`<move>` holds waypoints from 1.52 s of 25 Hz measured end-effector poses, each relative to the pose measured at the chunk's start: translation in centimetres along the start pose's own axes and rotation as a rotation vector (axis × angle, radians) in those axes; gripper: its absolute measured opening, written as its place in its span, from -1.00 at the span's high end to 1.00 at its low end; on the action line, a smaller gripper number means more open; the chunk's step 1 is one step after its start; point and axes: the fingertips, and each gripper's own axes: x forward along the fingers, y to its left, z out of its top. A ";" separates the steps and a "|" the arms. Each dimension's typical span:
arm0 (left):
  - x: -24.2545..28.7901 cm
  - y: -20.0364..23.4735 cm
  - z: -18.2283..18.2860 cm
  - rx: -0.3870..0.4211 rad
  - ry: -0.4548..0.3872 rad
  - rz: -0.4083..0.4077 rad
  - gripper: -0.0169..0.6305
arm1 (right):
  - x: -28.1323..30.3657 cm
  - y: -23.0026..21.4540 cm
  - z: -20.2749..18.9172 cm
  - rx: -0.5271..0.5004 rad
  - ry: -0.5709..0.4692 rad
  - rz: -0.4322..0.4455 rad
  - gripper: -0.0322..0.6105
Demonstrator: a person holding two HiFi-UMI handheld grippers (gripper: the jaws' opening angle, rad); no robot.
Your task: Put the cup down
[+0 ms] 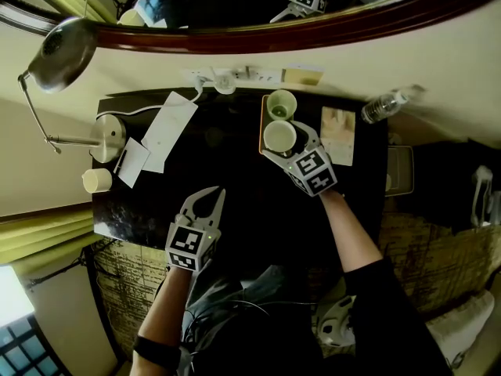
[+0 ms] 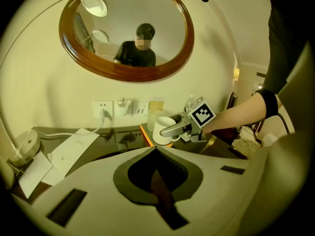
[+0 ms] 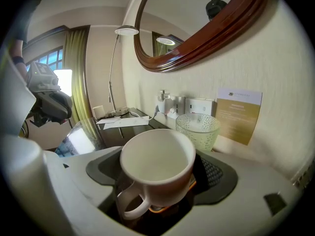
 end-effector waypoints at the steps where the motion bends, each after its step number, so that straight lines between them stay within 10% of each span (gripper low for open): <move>1: -0.1 0.0 0.0 0.000 0.001 0.000 0.95 | 0.0 0.1 0.1 0.008 0.003 0.001 -0.50; 20: -3.2 0.0 2.9 -0.018 -0.062 -0.018 0.95 | -13.7 0.4 4.1 0.128 -0.052 -0.144 -0.41; 24: -4.0 0.6 4.5 -0.016 -0.079 -0.018 0.95 | -18.9 -0.1 3.6 0.177 -0.051 -0.239 0.35; 29: -3.8 0.7 6.6 -0.007 -0.095 -0.046 0.95 | -24.7 -1.0 2.1 0.252 -0.037 -0.353 0.83; 38: -4.0 1.0 8.7 0.036 -0.098 -0.083 0.95 | -30.1 0.1 -2.5 0.334 -0.008 -0.476 0.90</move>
